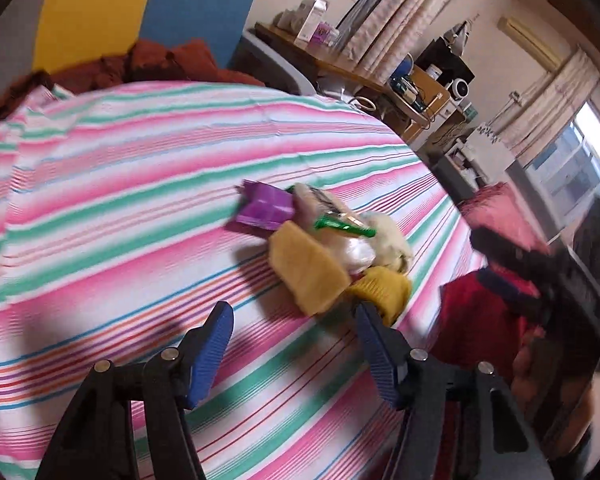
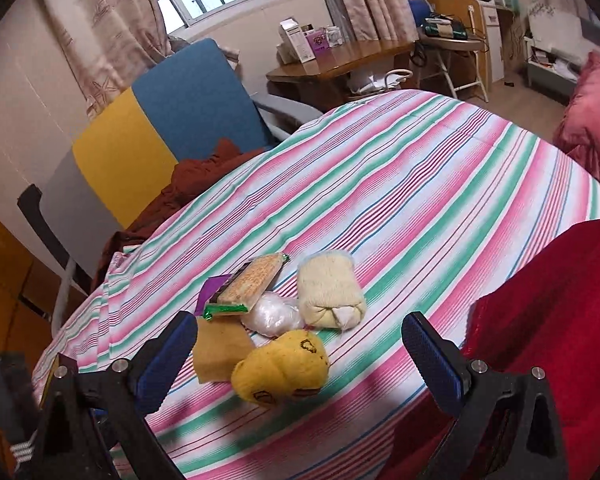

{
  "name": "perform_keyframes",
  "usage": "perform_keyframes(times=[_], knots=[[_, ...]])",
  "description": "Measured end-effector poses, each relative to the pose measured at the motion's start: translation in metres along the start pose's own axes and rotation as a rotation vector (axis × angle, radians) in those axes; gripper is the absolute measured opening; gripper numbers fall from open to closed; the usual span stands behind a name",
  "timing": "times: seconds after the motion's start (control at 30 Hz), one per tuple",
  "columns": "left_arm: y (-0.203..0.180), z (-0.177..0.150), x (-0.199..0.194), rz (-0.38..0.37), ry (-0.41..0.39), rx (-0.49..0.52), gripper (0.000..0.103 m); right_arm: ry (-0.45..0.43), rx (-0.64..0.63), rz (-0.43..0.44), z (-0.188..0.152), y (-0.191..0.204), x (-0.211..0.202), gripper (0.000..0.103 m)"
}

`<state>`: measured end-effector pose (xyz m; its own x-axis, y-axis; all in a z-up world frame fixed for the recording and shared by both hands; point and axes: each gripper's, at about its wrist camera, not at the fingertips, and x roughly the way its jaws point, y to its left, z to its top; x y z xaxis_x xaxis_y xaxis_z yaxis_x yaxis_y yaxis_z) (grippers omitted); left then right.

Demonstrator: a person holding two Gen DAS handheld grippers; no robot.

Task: Organize objects
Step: 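Grasp the second yellow sponge with the left gripper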

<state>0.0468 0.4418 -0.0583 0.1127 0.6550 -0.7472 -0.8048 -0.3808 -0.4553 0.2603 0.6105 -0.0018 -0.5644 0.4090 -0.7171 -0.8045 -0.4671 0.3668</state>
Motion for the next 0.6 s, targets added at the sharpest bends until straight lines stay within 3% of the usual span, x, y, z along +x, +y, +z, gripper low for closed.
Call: perform_keyframes(times=[0.3,0.33,0.4,0.6], knots=[[0.002,0.023,0.054,-0.125,0.081,-0.136,0.064,0.011,0.0,0.027,-0.003,0.003,0.003,0.103],[0.003,0.024,0.062,-0.121,0.095,-0.142,0.062,0.013,-0.001,0.028,-0.003,0.003,0.004,0.103],[0.005,0.023,0.071,-0.131,0.113,-0.153,0.046,0.02,-0.004,0.029,-0.003,0.004,0.005,0.103],[0.023,0.005,0.045,-0.168,0.056,-0.16,0.041,0.03,-0.009,0.027,-0.003,0.005,0.007,0.103]])
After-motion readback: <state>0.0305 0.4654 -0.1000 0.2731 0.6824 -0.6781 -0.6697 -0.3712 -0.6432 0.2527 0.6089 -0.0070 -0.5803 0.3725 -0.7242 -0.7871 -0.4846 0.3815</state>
